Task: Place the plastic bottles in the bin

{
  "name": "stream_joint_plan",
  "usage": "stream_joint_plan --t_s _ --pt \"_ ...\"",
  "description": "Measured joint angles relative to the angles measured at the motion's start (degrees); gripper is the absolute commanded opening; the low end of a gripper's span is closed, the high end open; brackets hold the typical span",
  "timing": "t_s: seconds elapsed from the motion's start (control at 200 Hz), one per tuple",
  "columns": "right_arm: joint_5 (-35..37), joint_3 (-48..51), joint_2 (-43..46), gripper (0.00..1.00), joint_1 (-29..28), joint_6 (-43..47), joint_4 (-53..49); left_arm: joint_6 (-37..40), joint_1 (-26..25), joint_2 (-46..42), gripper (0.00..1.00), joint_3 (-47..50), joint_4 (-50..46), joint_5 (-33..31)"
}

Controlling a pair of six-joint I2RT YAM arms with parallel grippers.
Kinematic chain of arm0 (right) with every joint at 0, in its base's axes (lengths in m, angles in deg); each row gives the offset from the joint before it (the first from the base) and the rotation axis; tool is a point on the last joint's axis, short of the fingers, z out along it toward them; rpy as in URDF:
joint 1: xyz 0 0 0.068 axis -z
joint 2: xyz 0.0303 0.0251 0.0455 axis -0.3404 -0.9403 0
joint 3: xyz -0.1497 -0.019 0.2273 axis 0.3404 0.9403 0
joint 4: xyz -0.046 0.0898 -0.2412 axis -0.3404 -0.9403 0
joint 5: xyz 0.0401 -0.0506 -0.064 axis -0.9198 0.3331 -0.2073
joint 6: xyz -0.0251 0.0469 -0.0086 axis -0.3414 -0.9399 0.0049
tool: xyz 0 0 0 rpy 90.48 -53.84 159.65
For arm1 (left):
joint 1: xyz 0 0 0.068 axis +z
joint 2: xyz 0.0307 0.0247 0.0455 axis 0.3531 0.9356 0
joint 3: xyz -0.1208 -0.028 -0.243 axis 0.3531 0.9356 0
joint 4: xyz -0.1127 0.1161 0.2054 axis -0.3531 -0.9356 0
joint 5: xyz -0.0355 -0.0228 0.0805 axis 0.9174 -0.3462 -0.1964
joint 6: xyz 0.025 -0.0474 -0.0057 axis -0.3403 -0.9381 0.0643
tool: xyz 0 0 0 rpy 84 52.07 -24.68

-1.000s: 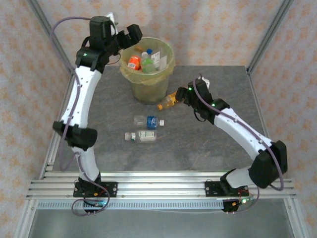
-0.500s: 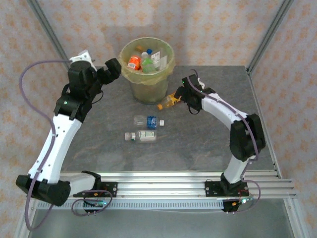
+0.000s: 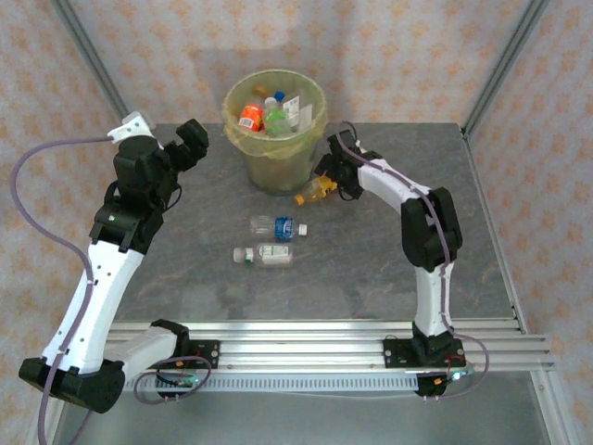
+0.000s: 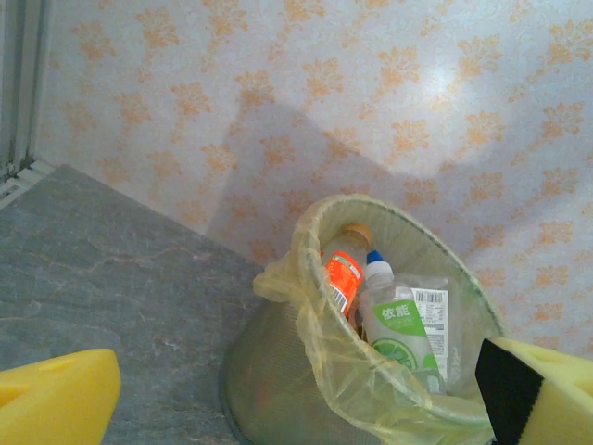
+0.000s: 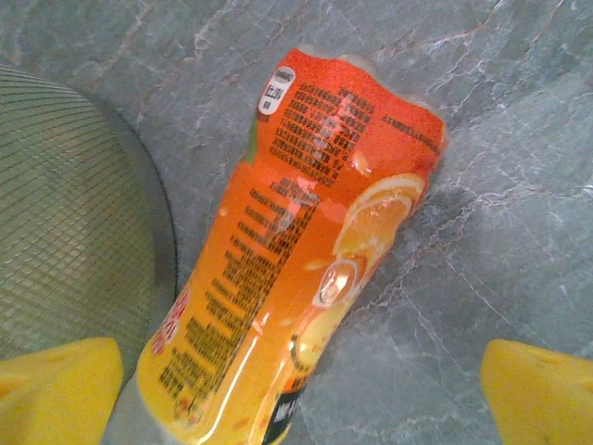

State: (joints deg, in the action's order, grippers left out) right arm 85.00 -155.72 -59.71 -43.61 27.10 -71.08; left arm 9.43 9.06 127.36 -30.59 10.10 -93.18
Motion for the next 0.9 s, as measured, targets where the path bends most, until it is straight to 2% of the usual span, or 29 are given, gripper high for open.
stream_joint_plan --t_s 0.4,0.696,0.901 --pt "-0.8 -4.5 -6.2 0.88 0.7 0.5 -1.9 0.0 0.0 0.0 1.00 0.0 0.0 -1.4" --pt "-0.9 -4.4 -7.4 0.76 1.4 2.1 -3.4 0.0 0.0 1.0 1.00 0.0 0.0 -1.6" --pt "-0.9 -0.9 -6.5 0.68 1.9 3.0 -1.4 0.0 0.0 2.1 1.00 0.0 0.0 -1.0"
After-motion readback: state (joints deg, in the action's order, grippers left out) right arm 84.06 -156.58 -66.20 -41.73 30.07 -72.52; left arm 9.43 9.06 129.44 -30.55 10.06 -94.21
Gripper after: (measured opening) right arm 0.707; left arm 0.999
